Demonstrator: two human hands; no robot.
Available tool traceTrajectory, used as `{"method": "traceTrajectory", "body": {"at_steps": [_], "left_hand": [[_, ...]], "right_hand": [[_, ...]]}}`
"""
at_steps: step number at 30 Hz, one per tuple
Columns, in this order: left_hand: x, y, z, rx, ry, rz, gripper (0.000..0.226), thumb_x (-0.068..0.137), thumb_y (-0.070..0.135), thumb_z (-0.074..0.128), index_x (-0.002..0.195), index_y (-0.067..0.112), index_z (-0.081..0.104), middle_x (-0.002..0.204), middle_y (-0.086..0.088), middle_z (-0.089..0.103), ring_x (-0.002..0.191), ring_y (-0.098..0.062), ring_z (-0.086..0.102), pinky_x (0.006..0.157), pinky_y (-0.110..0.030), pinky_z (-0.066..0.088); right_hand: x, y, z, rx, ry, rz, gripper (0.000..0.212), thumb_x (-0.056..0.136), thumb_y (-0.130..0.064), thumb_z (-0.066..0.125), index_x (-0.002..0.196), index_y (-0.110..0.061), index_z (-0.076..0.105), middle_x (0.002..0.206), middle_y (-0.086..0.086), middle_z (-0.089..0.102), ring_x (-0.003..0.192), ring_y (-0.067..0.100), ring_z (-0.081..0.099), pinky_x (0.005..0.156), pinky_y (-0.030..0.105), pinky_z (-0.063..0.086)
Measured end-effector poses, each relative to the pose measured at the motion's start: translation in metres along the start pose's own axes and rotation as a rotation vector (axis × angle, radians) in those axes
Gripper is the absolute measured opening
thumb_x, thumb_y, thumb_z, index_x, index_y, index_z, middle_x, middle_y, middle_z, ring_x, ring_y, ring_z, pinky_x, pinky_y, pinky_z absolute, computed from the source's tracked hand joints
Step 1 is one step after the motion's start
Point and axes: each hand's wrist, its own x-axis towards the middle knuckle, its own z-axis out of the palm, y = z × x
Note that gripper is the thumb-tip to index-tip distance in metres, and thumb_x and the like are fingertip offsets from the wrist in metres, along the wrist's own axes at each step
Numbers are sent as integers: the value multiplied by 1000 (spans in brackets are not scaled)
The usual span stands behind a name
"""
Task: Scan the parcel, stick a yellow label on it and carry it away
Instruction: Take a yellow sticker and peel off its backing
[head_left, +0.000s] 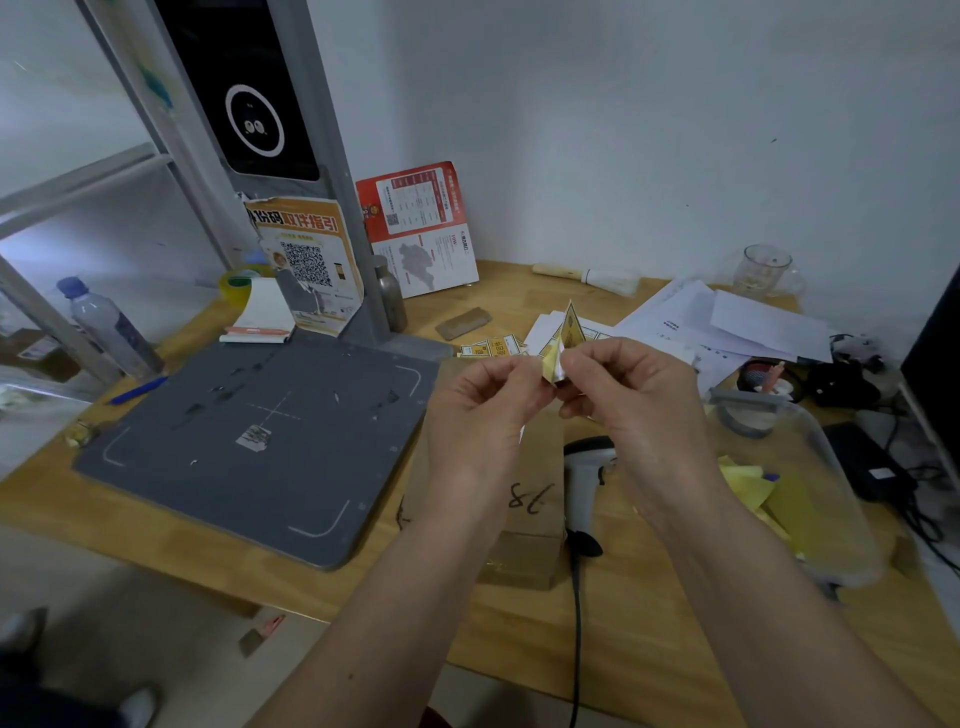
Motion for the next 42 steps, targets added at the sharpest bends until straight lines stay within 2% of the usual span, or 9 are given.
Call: {"method": "traceTrajectory", "body": {"at_steps": [7,15,21,25,28,31,36,39,42], "left_hand": [[5,1,2,34,-35,24,9,83,13,71,87,5,72,95,-21,73,88,-31,73,84,-36,58],[10,-4,3,88,-11,-43,11,87,14,67,80,11,75,73,-8,72,81,-28,70,86,-37,56],[14,-7,5,76,38,-85,16,94,13,58,93,-1,65,86,-17,65,79,-26,61,74,-29,55],[14,-4,6,122,-2,-49,4,88,2,63,90,6,63,96,-24,67,76,-24,64,74,-30,58],[15,-3,5,132,-63,-18,18,86,0,64,102,7,68,95,-23,69,79,-27,67,82,-40,59],[16,-1,5,142,-68,10,13,88,6,64,84,11,75,85,-16,73,79,-29,70,82,-45,58],[18,-1,5,161,-11,18,19,89,7,64,74,13,73,75,-7,75,73,-23,73,74,-36,61],[17,0,5,172,24,43,11,87,9,67,78,9,73,82,-17,73,80,-32,71,72,-35,60],[13,0,7,267,24,101,15,85,15,69,71,19,75,74,-8,74,73,-24,69,63,-28,54]], "right_hand": [[0,1,-1,-50,-11,-31,7,83,-4,65,78,-4,70,70,9,67,58,12,58,58,19,52],[3,5,-4,5,-14,15,12,82,-5,66,72,-10,70,62,2,66,60,13,60,59,21,52],[4,5,-8,50,-18,34,8,82,-2,65,76,-4,69,67,8,66,58,12,60,57,20,51],[4,2,-10,63,-57,-2,13,82,10,59,85,-3,59,74,8,63,60,15,59,55,19,51],[4,0,-10,14,-106,-21,13,83,12,55,86,0,59,77,14,59,66,19,57,58,17,51],[6,1,-12,-9,-135,-2,11,85,8,55,90,1,60,84,19,59,69,19,58,61,17,52],[11,7,-13,25,-152,41,19,89,7,52,106,-1,52,95,14,64,84,22,62,69,23,55],[11,7,-14,198,-177,80,13,93,-6,51,105,0,52,89,14,65,79,22,66,75,32,57],[12,7,-15,188,-140,110,45,76,-38,65,98,-1,55,84,14,68,77,24,67,76,36,57]]}}
